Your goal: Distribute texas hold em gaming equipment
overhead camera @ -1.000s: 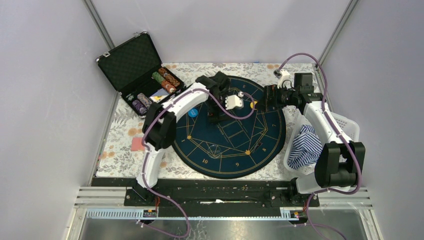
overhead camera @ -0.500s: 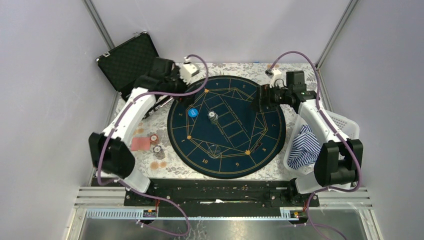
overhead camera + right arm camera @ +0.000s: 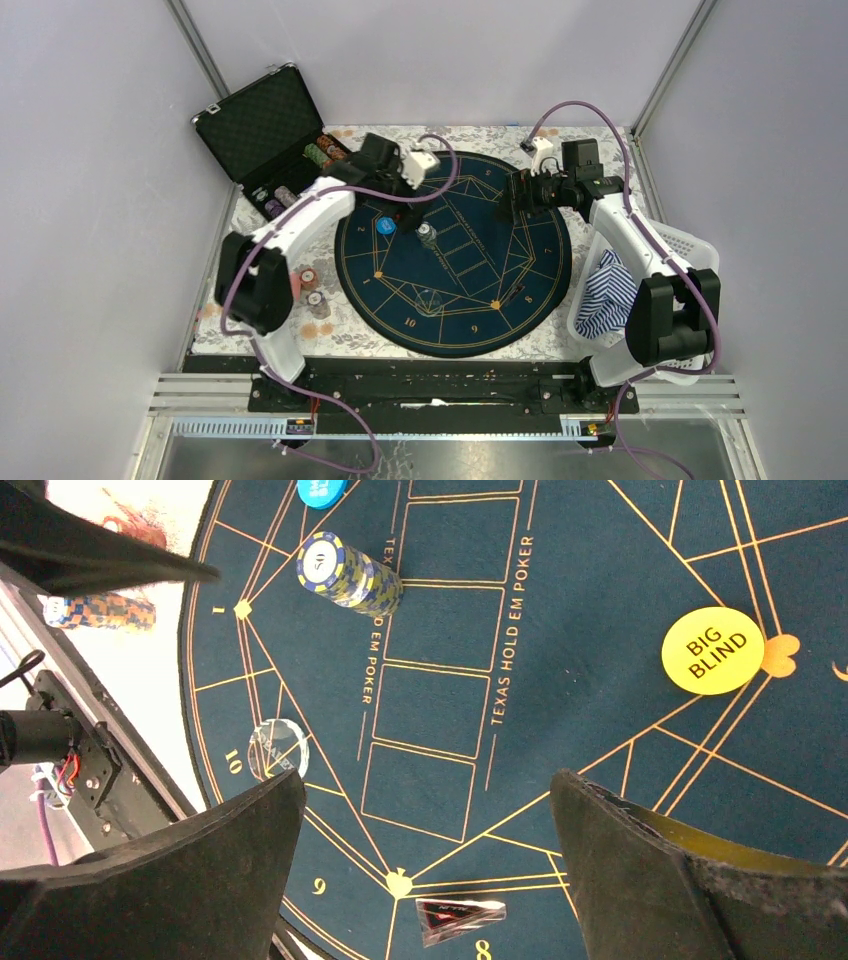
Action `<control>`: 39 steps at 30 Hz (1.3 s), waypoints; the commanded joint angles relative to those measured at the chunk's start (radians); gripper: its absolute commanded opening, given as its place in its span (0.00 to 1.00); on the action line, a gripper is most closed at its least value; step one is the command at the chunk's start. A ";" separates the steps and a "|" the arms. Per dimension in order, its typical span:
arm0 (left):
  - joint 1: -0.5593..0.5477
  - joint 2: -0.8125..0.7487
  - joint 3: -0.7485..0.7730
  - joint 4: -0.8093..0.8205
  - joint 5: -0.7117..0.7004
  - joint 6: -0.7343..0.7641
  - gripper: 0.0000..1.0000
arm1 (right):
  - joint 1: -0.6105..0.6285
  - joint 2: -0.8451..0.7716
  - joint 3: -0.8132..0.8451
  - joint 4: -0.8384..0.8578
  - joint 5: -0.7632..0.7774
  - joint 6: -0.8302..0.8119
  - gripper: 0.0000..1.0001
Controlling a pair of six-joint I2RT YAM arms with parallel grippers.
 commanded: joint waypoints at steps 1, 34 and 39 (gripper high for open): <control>-0.059 0.087 0.088 0.044 -0.008 -0.021 0.99 | -0.004 -0.014 0.019 -0.017 0.033 -0.035 1.00; -0.112 0.263 0.147 -0.017 0.018 0.009 0.52 | -0.058 -0.086 -0.010 -0.066 0.053 -0.060 1.00; -0.112 0.243 0.173 -0.066 0.017 0.031 0.38 | -0.061 -0.082 -0.011 -0.064 0.053 -0.060 1.00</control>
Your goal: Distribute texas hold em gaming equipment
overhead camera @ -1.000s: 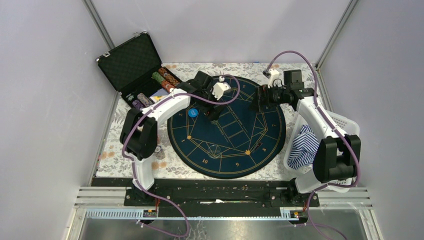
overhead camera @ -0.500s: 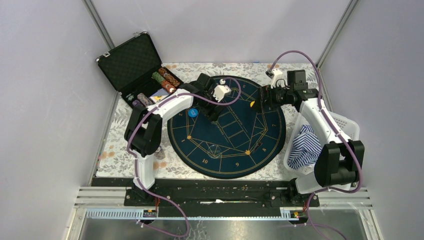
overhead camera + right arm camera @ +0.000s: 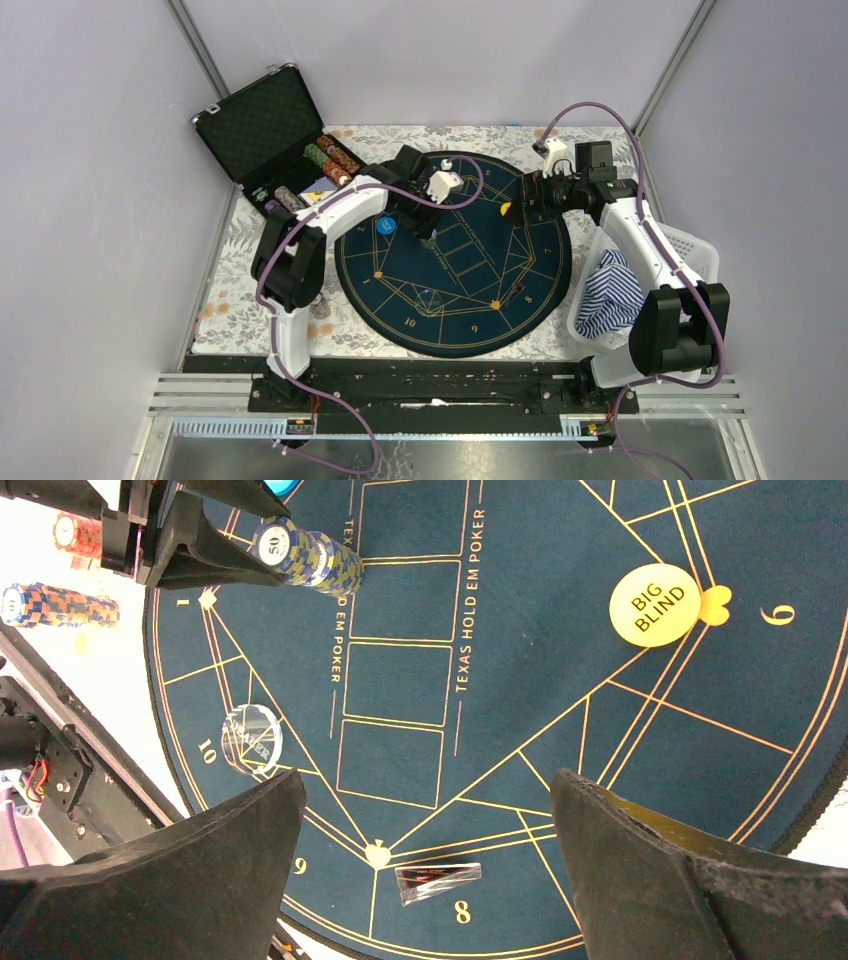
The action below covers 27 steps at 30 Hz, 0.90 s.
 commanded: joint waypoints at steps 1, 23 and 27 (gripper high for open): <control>-0.003 -0.035 0.062 -0.038 0.025 0.023 0.35 | -0.012 -0.023 -0.001 0.011 0.006 -0.016 1.00; -0.211 -0.581 -0.537 -0.073 0.208 0.320 0.32 | -0.031 0.014 -0.001 0.015 0.018 -0.016 1.00; -0.286 -0.533 -0.560 -0.024 0.204 0.303 0.32 | -0.035 0.022 -0.008 0.015 0.028 -0.019 1.00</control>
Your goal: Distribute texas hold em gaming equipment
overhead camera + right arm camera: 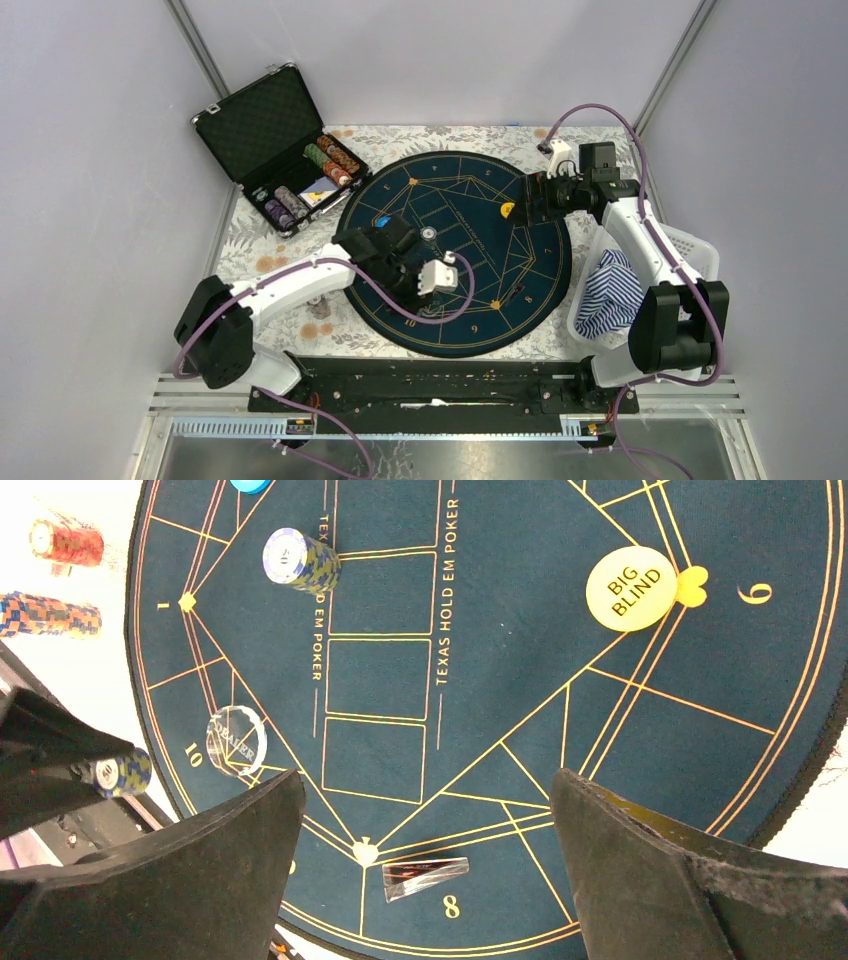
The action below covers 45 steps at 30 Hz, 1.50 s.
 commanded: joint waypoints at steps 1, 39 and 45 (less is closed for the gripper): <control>-0.073 0.036 -0.010 0.097 0.046 0.008 0.32 | -0.009 0.014 -0.002 0.013 0.021 -0.017 1.00; -0.050 0.124 0.267 0.083 -0.042 -0.195 0.85 | -0.019 0.021 -0.008 0.013 -0.003 -0.019 1.00; 0.154 0.287 0.466 0.087 -0.162 -0.304 0.89 | -0.020 0.004 -0.010 0.012 -0.008 -0.019 1.00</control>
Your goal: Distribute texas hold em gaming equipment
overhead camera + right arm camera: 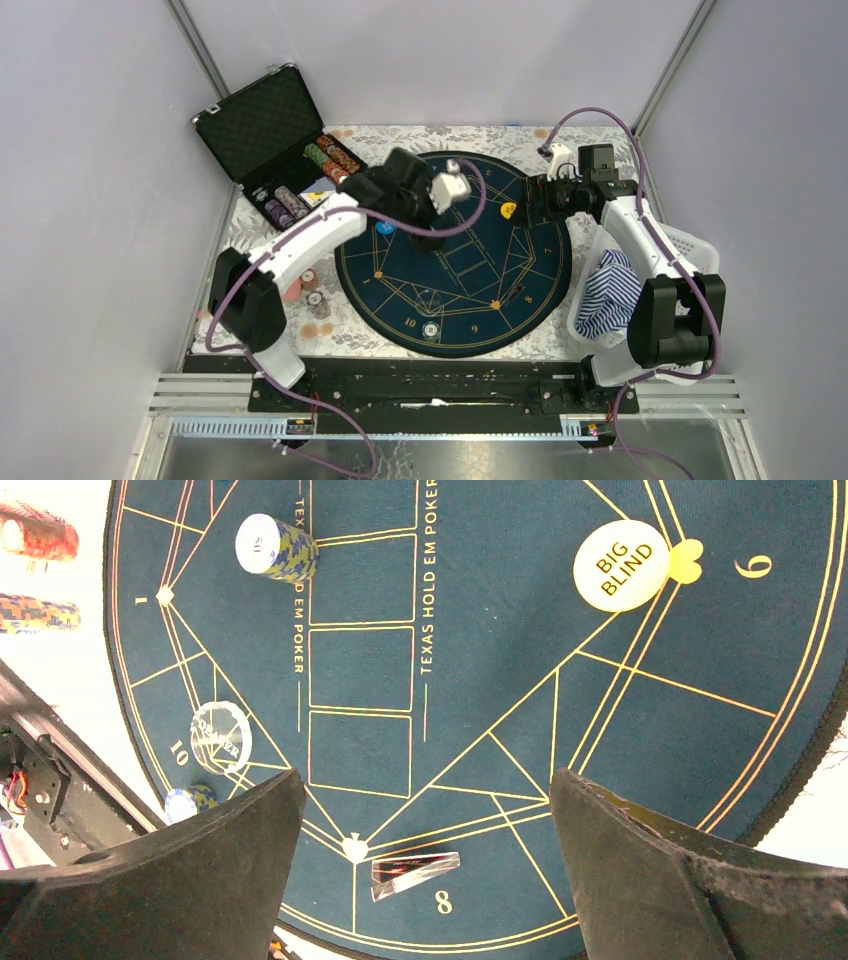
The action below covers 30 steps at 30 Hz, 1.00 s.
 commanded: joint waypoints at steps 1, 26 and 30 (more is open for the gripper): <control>0.111 0.114 0.108 0.012 -0.071 -0.107 0.89 | -0.008 -0.026 0.001 0.012 -0.022 -0.015 1.00; 0.144 0.422 0.206 0.119 -0.123 -0.128 0.55 | -0.008 -0.017 0.002 0.008 -0.024 -0.026 1.00; 0.144 0.390 0.200 0.118 -0.118 -0.123 0.39 | -0.008 -0.016 0.002 0.007 -0.024 -0.026 1.00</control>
